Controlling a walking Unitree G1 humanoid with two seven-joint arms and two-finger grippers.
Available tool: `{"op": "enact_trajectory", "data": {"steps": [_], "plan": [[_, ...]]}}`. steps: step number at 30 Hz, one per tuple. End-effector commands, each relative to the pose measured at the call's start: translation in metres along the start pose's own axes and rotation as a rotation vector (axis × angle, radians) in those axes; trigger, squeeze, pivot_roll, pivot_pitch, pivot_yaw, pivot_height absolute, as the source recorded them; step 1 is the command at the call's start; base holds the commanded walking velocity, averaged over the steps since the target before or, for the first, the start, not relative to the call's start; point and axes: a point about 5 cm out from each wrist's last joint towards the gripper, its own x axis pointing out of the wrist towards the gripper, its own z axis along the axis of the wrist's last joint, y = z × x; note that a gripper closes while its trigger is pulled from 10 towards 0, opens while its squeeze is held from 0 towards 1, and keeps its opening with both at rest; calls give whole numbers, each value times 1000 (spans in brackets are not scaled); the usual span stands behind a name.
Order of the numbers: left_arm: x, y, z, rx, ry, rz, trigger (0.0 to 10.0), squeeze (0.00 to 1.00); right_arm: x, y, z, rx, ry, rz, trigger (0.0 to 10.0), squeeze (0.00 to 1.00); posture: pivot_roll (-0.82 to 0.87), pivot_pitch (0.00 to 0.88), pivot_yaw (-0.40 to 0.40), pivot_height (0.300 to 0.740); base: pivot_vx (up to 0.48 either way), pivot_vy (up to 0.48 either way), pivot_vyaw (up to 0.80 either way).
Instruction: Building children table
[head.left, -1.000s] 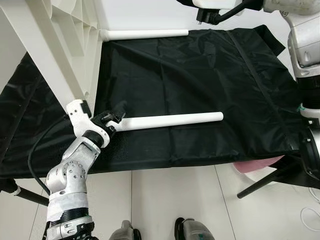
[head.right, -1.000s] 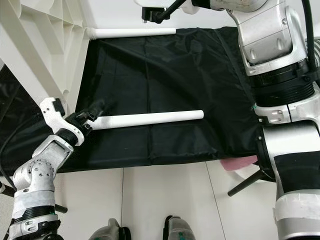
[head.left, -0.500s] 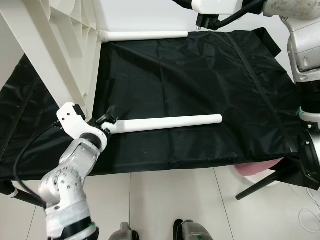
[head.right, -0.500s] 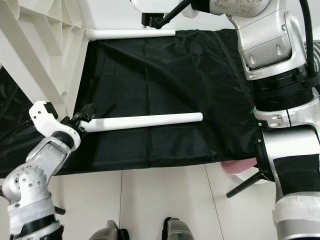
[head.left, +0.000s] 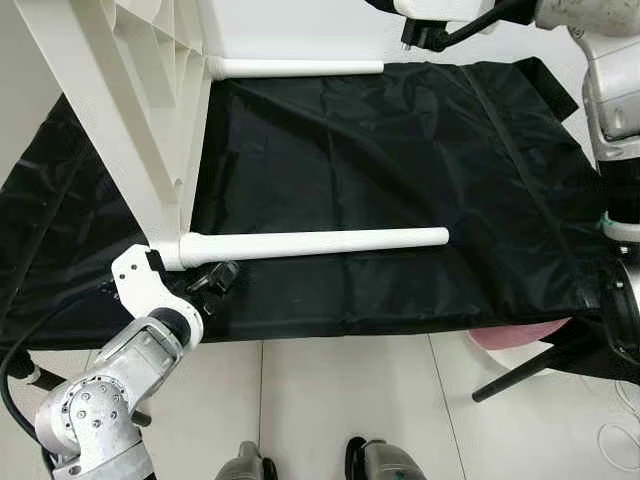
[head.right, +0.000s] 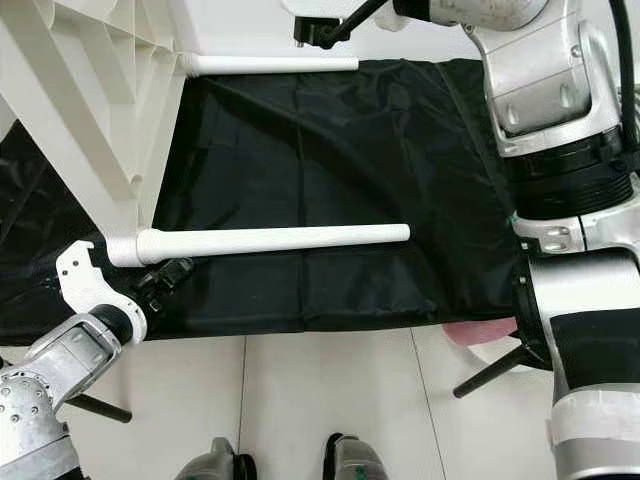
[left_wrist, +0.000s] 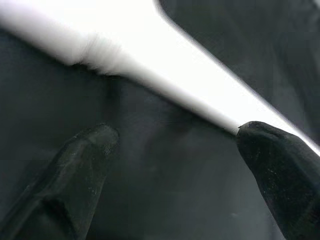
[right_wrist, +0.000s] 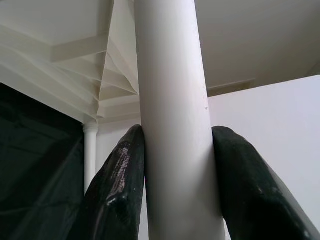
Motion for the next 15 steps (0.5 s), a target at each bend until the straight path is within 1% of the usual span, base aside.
{"op": "enact_trajectory", "data": {"steps": [1,2,4,5,7,8,10,13,15], "plan": [[0,-4,1,4,-9,-14,10000,0,2,7,-8,49,32,-11,0,0,-65,168,60,740,0,0,0],[4,-11,7,-23,-40,-42,10000,0,0,2,-12,63,62,-76,0,0,-67,162,65,740,0,0,0],[4,-11,7,-23,-40,-42,10000,0,0,2,-12,63,62,-76,0,0,-67,162,65,740,0,0,0],[6,-15,11,-41,-55,-59,10000,0,-3,-1,-17,79,93,-115,0,0,-74,163,73,740,0,0,0],[6,-16,12,-44,-57,-66,10000,0,-4,-2,-18,84,103,-123,0,0,-74,163,73,740,0,0,0],[6,-16,12,-44,-57,-66,10000,0,-4,-2,-18,84,103,-123,0,0,-74,163,73,740,0,0,0],[9,-13,12,-68,-42,-59,10000,0,-10,-4,-23,101,134,-153,0,0,-85,163,86,740,0,0,0],[10,-11,12,-77,-34,-53,10000,0,-12,-5,-25,108,145,-163,0,0,-87,163,92,740,0,0,0],[13,-8,9,-84,-5,-39,10000,0,-17,-6,-29,120,167,-194,0,0,-92,162,97,740,0,0,0]]}}
